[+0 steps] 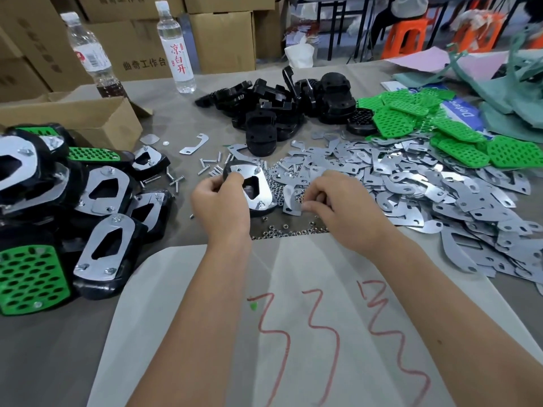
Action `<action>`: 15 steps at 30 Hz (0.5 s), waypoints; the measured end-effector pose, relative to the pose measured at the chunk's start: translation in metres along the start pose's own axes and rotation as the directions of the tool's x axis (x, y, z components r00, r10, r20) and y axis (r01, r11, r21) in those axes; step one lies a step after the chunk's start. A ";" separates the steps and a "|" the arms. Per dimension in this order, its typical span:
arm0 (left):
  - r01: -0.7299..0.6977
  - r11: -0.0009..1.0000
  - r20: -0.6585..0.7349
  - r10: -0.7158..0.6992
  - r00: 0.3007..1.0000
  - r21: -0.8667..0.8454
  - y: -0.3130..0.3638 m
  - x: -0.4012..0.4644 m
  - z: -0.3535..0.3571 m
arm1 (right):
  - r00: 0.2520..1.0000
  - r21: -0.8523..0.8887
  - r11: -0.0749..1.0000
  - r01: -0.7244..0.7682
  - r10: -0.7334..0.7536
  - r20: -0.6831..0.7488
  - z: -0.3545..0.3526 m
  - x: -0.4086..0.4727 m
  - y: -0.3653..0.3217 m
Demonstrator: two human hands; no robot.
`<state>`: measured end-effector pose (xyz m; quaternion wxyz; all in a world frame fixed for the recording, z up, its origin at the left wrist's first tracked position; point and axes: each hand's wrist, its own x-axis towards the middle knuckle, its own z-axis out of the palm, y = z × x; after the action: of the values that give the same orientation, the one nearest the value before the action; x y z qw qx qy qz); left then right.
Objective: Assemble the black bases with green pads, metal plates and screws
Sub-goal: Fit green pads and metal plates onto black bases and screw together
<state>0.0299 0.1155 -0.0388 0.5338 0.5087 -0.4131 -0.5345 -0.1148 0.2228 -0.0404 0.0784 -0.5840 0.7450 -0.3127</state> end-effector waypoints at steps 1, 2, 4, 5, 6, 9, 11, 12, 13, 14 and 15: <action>0.000 1.000 -0.007 0.000 1.000 -0.006 0.000 0.000 0.000 | 0.999 0.001 1.000 -0.010 0.010 -0.047 0.000 0.001 0.002; 0.000 1.000 -0.016 0.000 1.000 -0.015 0.000 0.000 0.000 | 0.997 0.001 1.000 -0.009 0.009 -0.081 0.001 0.001 0.003; -0.003 0.999 -0.041 0.001 0.999 -0.038 0.000 0.000 0.000 | 0.995 -0.002 0.999 0.034 -0.034 -0.095 0.002 0.000 0.000; -0.011 0.999 -0.058 0.008 0.998 -0.043 0.001 0.001 -0.001 | 0.995 -0.002 0.997 0.077 -0.077 -0.068 0.003 -0.001 -0.002; -0.022 0.999 -0.075 0.019 0.997 -0.046 0.001 0.001 -0.001 | 0.992 -0.010 0.993 0.121 -0.121 -0.021 0.005 -0.001 -0.005; -0.031 0.998 -0.105 0.025 0.994 -0.052 0.001 0.003 -0.002 | 0.977 -0.047 0.987 0.154 -0.145 0.155 0.009 0.002 -0.014; -0.027 0.998 -0.091 0.021 0.996 -0.061 0.001 0.002 -0.002 | 0.972 -0.043 0.990 0.135 -0.124 0.198 0.009 0.004 -0.015; -0.027 0.998 -0.080 0.022 0.997 -0.063 0.001 0.001 -0.002 | 0.972 -0.044 0.990 0.134 -0.123 0.201 0.010 0.005 -0.014; -0.025 0.998 -0.067 0.021 0.998 -0.060 0.001 0.001 -0.002 | 0.974 -0.042 0.990 0.135 -0.125 0.186 0.011 0.005 -0.014; -0.017 0.998 -0.048 0.015 0.999 -0.055 0.001 0.001 -0.002 | 0.981 -0.022 0.991 0.130 -0.126 0.149 0.012 0.005 -0.013; -0.005 0.999 -0.020 0.004 1.000 -0.049 0.001 0.001 -0.002 | 0.990 0.036 0.993 0.114 -0.117 0.083 0.013 0.004 -0.012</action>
<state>0.0323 0.1142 -0.0385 0.5512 0.4998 -0.3957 -0.5383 -0.1003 0.2132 -0.0432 0.1007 -0.6377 0.7009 -0.3032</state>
